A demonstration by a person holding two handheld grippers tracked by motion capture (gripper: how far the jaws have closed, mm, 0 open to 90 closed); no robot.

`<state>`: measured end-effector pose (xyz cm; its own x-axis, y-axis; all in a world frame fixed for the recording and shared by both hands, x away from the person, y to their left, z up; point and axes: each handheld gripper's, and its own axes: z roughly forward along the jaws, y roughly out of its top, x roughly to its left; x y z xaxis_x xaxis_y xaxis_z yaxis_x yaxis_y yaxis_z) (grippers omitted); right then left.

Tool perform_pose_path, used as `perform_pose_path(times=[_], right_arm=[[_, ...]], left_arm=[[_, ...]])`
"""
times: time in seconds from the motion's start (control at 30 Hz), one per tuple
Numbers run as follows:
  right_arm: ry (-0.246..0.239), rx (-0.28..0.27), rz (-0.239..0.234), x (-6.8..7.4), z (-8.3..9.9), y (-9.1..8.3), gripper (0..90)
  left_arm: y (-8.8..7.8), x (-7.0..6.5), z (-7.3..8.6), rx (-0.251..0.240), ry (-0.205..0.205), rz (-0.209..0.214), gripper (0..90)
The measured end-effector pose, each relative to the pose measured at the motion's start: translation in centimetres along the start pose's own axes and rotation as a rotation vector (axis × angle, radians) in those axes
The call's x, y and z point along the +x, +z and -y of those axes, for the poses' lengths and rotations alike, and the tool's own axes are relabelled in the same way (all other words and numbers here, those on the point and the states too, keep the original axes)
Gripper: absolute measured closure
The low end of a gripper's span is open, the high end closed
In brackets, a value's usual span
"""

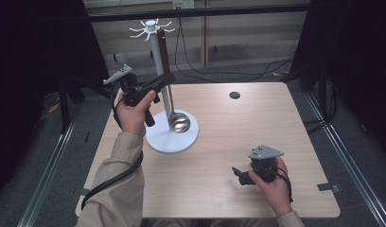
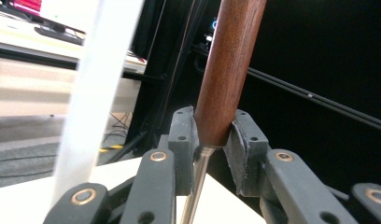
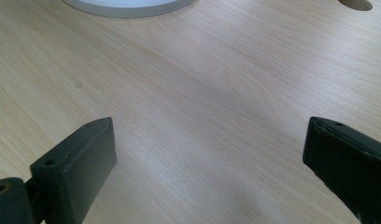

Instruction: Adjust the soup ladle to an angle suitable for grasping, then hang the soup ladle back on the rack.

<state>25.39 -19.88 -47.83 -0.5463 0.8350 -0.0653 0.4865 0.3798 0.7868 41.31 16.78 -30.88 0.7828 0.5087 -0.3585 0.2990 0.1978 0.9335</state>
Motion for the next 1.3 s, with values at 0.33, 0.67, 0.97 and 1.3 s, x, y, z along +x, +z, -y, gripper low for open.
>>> perform_pose_path(times=[0.33, 0.67, 0.97, 1.3], right_arm=[[0.000, 0.005, 0.004, 0.2, 0.0, -0.1, 2.5], [-0.001, -0.003, 0.003, 0.0, -0.2, -0.3, 2.5], [0.001, -0.015, -0.004, 0.0, -0.5, -0.2, 2.5], [-0.002, -0.016, -0.002, -0.2, -0.6, -0.5, 2.5]], left_arm=[[-0.4, 0.0, -0.1, 0.000, 0.046, -0.011, 72.7], [-0.6, 0.1, -0.2, 0.009, 0.054, -0.014, 71.4], [-0.8, -0.1, -0.6, 0.029, 0.062, -0.010, 62.2], [-1.8, -0.2, -0.4, 0.030, 0.076, -0.039, 50.2]])
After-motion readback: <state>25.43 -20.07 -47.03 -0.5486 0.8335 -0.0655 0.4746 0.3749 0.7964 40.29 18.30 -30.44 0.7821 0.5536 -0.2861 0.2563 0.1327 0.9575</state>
